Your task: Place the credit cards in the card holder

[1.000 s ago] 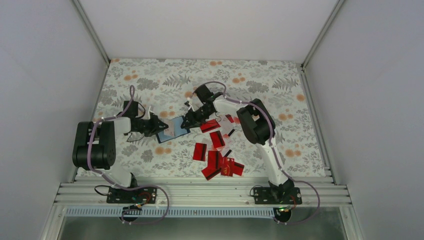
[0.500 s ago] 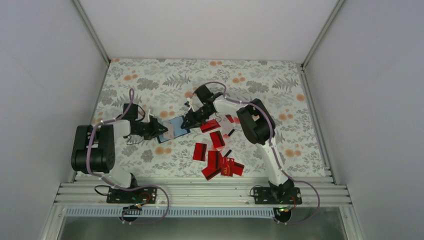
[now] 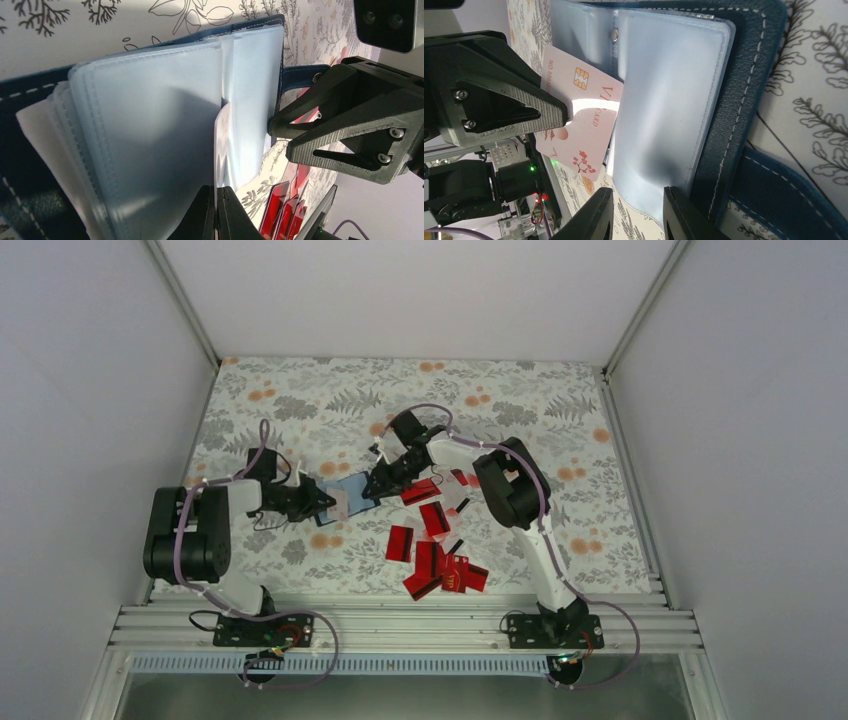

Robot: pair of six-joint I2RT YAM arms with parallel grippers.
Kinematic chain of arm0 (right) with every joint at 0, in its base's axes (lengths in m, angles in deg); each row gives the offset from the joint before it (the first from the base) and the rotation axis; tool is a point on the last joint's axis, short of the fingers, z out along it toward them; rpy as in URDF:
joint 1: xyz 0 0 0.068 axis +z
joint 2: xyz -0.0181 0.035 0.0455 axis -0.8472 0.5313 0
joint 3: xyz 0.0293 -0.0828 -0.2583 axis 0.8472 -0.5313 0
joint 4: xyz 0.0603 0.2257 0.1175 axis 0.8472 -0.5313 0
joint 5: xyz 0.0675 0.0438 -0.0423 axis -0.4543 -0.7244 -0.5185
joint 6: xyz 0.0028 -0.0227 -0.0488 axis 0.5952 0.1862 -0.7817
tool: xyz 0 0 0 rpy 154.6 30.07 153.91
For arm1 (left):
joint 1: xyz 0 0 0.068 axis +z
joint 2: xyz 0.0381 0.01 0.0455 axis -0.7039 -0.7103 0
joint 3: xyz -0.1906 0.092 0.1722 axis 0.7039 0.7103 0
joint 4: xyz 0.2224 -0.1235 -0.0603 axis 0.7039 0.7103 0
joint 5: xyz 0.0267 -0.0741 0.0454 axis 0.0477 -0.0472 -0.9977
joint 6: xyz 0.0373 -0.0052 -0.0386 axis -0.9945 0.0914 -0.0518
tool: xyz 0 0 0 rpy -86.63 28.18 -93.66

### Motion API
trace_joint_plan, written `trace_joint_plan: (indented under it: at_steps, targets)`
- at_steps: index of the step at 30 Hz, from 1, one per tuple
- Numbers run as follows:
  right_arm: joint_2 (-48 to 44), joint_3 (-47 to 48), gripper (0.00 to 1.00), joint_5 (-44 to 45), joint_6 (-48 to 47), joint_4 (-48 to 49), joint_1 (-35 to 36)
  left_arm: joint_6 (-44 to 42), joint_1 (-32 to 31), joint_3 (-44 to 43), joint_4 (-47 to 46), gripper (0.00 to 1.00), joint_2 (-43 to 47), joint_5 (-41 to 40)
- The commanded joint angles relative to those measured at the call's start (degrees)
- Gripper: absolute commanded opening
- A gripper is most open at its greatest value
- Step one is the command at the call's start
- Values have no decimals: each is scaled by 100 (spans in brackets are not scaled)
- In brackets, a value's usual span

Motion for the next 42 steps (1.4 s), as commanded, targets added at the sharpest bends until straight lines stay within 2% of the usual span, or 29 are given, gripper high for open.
trace_joint_plan:
  at_steps: [1,20,42]
  targets:
    - [264,-49,27,20,-147,-190,-18,-31,15,-92,-38,2,-220,-49]
    - [358,-14,27,3,-252,-311,-23,68,14,-288,-585,2,-482,127]
    - [618,299,26,-32,-197,-377,-27,-140,13,-407,-909,2,-618,973]
